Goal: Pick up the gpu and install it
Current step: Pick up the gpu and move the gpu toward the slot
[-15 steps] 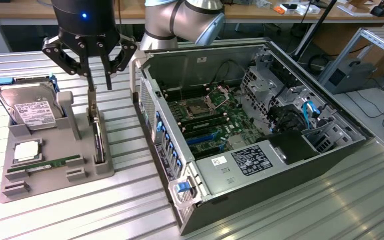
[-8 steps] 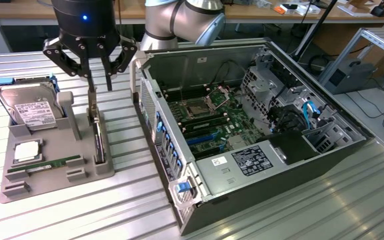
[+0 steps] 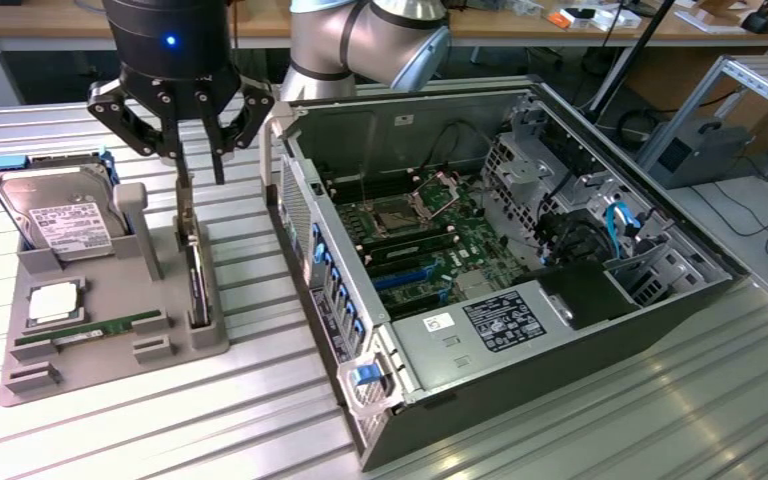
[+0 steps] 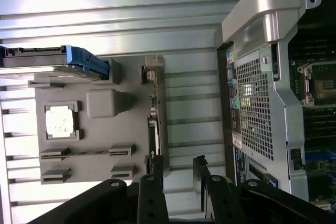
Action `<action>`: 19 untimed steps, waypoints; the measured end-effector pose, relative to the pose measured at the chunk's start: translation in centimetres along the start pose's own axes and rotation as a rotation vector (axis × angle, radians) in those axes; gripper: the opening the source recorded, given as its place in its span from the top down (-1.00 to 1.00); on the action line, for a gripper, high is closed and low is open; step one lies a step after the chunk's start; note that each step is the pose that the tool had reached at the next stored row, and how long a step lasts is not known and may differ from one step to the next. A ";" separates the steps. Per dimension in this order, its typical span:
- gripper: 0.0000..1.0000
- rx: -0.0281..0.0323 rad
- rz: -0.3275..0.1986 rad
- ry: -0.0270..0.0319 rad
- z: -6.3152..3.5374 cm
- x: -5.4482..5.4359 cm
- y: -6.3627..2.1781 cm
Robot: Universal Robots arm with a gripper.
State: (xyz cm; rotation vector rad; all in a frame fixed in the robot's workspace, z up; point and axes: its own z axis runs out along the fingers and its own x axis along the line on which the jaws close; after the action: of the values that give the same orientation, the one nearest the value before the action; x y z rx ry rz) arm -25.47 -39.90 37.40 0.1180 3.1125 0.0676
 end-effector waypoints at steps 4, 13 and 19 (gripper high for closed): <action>0.28 0.0000 0.000 0.0000 0.18 0.0 -0.01; 0.28 0.0000 0.000 0.0000 0.71 0.0 -0.03; 0.28 0.0000 0.000 0.0000 1.01 0.0 -0.05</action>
State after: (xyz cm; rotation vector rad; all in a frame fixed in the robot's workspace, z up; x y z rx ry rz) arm -25.49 -39.90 36.39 0.1180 3.1125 0.0676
